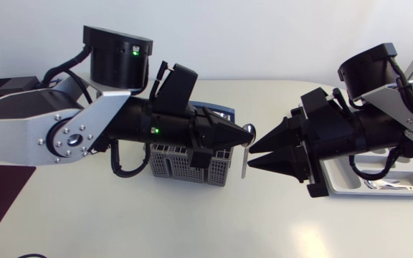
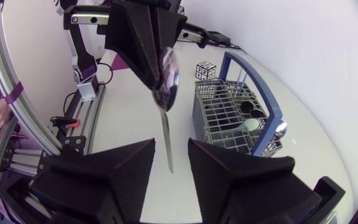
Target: Transfer all utensils from the basket to the drawer tray.
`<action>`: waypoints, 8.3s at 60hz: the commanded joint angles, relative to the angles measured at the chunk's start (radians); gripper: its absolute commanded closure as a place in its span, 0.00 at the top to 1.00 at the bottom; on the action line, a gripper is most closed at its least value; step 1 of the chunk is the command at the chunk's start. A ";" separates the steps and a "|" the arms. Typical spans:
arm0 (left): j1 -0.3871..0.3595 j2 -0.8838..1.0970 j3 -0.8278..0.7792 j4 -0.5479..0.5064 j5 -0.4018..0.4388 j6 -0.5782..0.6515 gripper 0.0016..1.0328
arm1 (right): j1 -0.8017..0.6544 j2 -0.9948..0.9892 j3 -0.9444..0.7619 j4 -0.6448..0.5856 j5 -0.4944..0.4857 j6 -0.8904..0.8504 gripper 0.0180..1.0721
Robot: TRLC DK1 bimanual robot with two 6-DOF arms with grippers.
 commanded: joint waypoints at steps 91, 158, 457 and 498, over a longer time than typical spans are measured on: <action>0.132 -0.023 0.091 -0.241 -0.250 0.123 0.88 | -0.776 0.046 -0.084 -0.218 0.151 -0.707 0.05; 0.078 -0.026 0.039 -0.335 -0.448 0.207 0.88 | -1.203 0.440 -0.173 0.455 0.387 -1.136 0.33; 0.025 0.198 -0.286 0.320 -0.675 0.344 0.76 | 0.009 1.075 1.063 -0.620 -0.026 0.094 0.05; 0.002 0.189 -0.288 0.320 -0.675 0.347 0.76 | -0.121 1.026 1.100 -0.815 -0.136 -0.072 0.05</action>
